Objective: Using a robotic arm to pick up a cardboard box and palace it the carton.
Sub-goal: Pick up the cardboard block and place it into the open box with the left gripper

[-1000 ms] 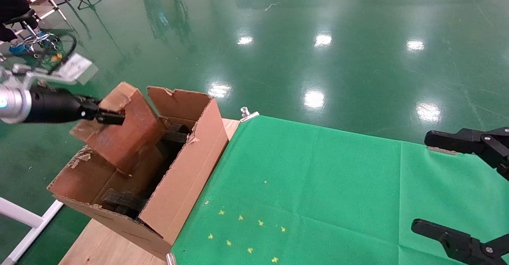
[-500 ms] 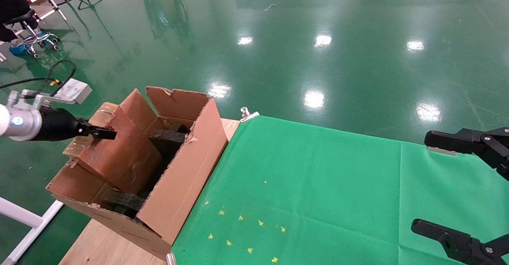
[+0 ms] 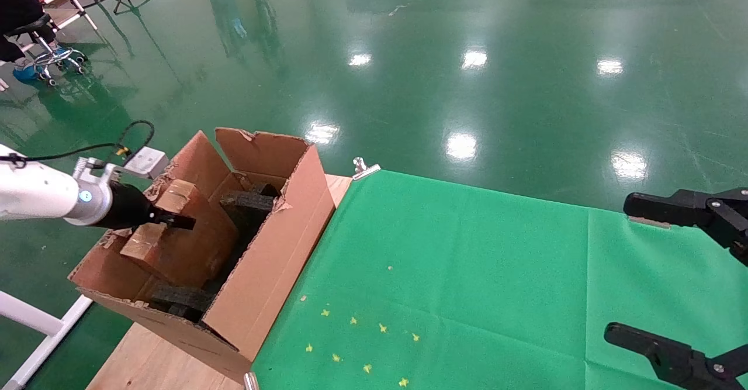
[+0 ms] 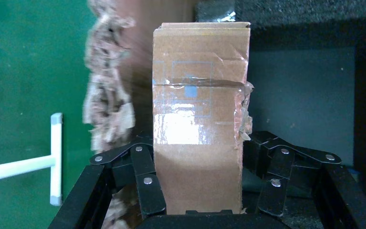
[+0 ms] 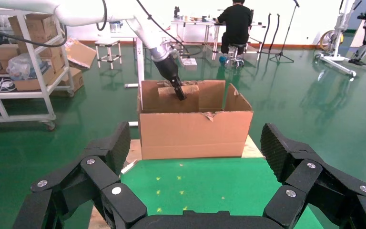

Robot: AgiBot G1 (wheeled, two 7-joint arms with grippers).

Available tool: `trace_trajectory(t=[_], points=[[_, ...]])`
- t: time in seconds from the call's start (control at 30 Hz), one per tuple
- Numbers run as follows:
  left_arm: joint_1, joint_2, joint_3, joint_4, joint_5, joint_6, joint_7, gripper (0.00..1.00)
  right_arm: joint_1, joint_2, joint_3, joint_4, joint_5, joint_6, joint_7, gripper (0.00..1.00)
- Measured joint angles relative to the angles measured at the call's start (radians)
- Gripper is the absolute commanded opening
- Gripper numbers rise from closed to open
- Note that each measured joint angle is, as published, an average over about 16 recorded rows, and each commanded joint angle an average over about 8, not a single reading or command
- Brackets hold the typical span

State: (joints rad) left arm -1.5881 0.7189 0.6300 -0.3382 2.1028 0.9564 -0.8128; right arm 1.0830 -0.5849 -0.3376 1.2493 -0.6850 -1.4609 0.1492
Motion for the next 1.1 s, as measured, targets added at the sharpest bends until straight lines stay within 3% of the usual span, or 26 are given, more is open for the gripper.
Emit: trace_trajectory(t=[0.17, 0.43, 1.1], points=[[-0.002, 0.032, 0.005, 0.068, 0.005, -0.025, 0.027, 0.01, 0.000, 0.000, 0.000, 0.000, 0.000, 0.000, 0.000, 1.00], [-0.006, 0.057, 0.007, 0.131, 0.007, -0.053, 0.054, 0.98, 0.000, 0.000, 0.000, 0.000, 0.000, 0.000, 0.000, 1.00], [-0.004, 0.053, 0.008, 0.127, 0.008, -0.044, 0.054, 1.00, 0.000, 0.000, 0.000, 0.000, 0.000, 0.000, 0.000, 1.00]])
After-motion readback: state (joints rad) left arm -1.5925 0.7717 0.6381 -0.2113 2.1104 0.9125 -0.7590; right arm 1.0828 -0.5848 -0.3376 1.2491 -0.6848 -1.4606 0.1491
